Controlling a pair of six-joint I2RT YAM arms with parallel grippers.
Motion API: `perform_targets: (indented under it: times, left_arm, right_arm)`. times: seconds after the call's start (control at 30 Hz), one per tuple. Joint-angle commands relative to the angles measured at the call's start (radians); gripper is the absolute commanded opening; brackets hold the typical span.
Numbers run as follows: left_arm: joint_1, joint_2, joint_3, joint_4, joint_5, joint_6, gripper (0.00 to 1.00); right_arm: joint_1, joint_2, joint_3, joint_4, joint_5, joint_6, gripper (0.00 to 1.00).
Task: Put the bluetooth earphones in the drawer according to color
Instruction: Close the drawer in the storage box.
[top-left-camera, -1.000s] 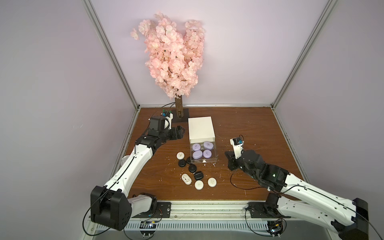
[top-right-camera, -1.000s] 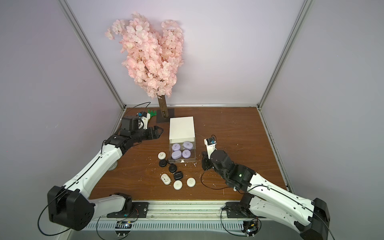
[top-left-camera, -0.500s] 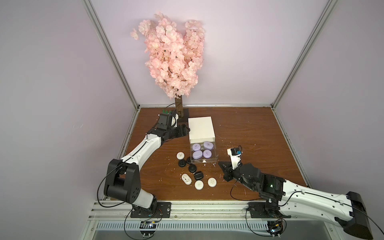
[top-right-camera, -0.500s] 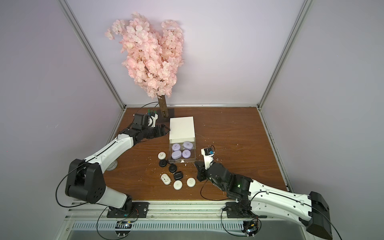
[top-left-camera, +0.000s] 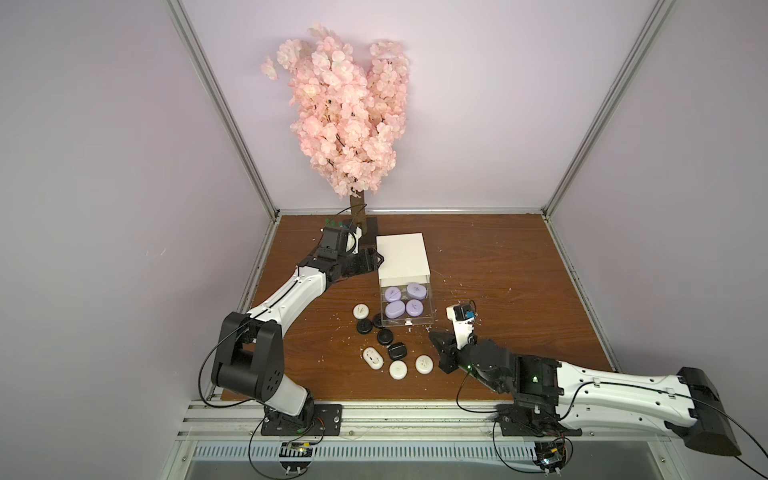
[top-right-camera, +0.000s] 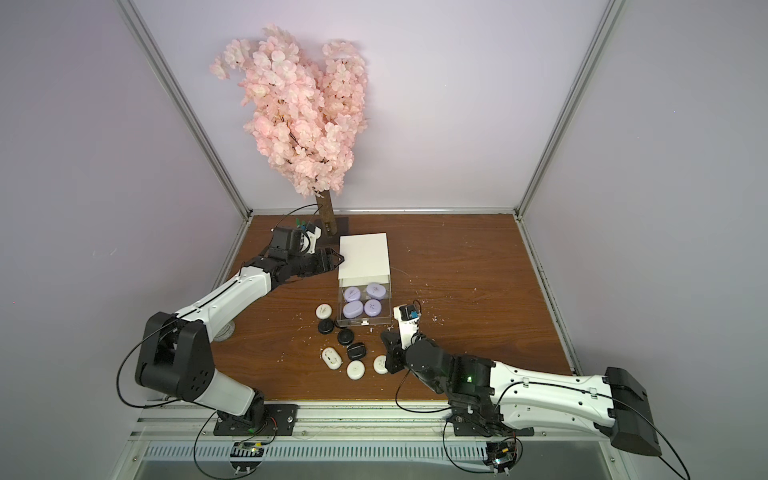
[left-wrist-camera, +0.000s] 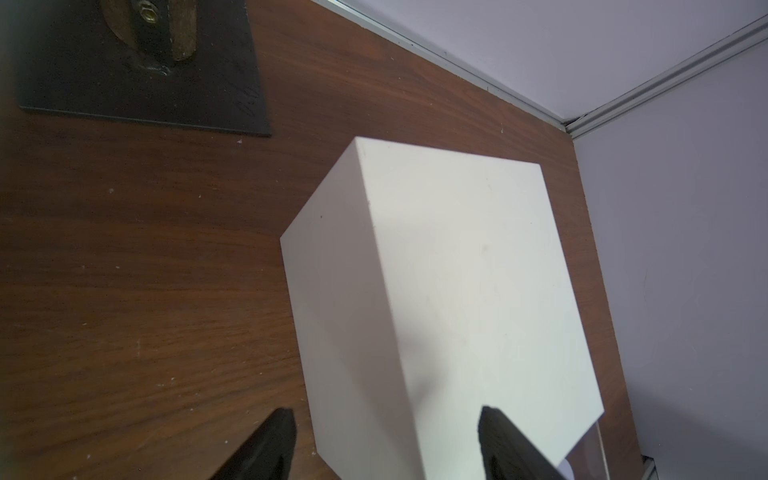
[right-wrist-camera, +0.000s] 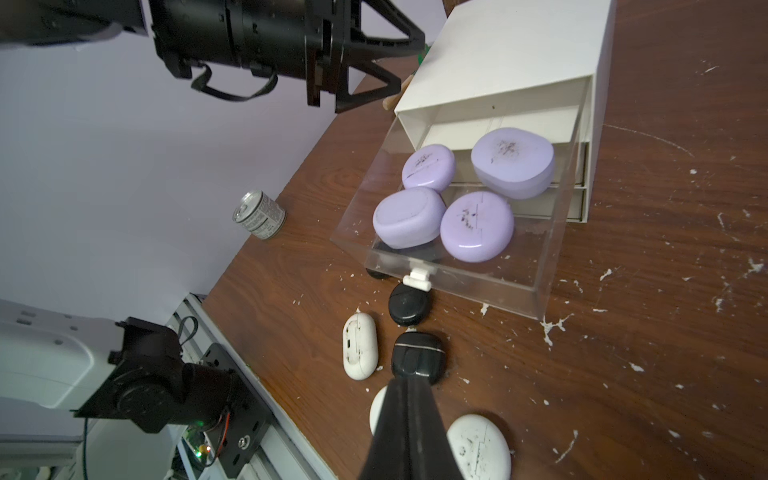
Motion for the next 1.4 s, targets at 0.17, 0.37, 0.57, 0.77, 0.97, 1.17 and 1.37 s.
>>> perform_targets:
  times: [0.17,0.37,0.57,0.77,0.97,1.17,1.37]
  left_arm:
    - [-0.037,0.027,0.037,0.035,0.022,-0.010,0.70]
    - [-0.046,0.040,0.034,0.049,0.022,-0.022,0.65]
    - [-0.049,0.044,0.037,0.042,0.015,-0.019,0.63]
    - [-0.050,0.051,0.036,0.041,0.014,-0.019,0.62]
    - [-0.055,0.054,0.037,0.038,0.012,-0.017,0.60]
    - [-0.058,0.059,0.036,0.038,0.010,-0.018,0.60]
    - [-0.058,0.063,0.037,0.039,0.010,-0.019,0.60]
  right_arm:
    - [0.071,0.104,0.014,0.130,0.108,0.053,0.00]
    - [0.073,0.142,0.014,0.133,0.173,0.105,0.00]
    - [0.073,0.157,0.015,0.116,0.266,0.155,0.00]
    - [0.060,0.206,0.014,0.136,0.267,0.187,0.00]
    - [0.028,0.250,0.018,0.190,0.229,0.180,0.00]
    - [-0.019,0.263,0.025,0.205,0.194,0.164,0.00]
    - [-0.072,0.282,0.017,0.230,0.135,0.161,0.00]
